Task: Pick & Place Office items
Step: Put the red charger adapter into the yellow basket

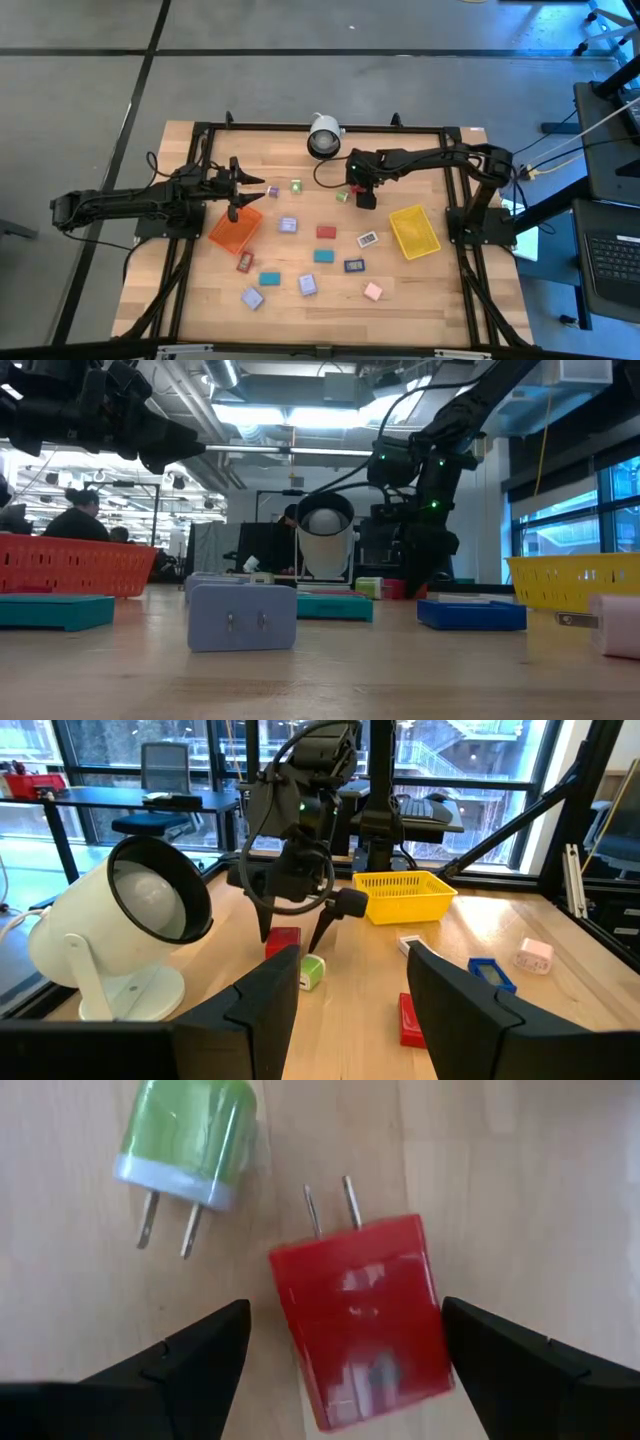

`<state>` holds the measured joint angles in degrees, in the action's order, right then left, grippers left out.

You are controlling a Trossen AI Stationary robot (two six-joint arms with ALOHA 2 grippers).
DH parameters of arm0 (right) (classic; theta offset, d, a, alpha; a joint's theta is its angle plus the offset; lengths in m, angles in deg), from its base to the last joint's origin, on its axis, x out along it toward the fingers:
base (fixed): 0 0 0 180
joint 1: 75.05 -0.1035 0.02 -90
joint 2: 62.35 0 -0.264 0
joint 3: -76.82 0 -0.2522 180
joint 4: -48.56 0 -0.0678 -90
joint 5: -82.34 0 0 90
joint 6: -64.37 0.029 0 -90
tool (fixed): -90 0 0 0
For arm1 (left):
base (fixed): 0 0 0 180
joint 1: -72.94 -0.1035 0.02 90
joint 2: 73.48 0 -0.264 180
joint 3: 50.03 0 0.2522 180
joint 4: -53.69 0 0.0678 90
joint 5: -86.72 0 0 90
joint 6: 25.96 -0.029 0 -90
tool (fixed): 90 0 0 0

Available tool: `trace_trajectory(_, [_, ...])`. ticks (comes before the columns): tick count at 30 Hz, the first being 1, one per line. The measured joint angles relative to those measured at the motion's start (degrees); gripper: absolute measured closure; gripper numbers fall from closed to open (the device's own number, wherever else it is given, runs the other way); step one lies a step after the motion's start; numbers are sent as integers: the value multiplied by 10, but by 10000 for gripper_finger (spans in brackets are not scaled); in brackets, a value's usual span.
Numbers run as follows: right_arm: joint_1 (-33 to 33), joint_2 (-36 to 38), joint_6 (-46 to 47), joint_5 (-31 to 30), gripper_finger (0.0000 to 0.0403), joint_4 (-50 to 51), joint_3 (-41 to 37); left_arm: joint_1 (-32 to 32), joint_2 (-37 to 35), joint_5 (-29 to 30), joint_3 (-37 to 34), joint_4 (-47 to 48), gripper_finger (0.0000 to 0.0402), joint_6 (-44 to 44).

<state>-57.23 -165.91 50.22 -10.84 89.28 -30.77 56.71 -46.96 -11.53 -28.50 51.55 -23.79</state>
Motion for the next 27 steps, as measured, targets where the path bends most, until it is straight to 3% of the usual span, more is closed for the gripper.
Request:
trace_trajectory(7, [0,-2,23,-2,96,-19,0,0,0,0,0,11,219,0])
trace_trajectory(16, [0,-2,37,38,191,-21,0,0,0,0,0,12,219,0])
trace_trajectory(27, [0,-3,62,40,185,-21,9,0,0,1,0,11,219,0])
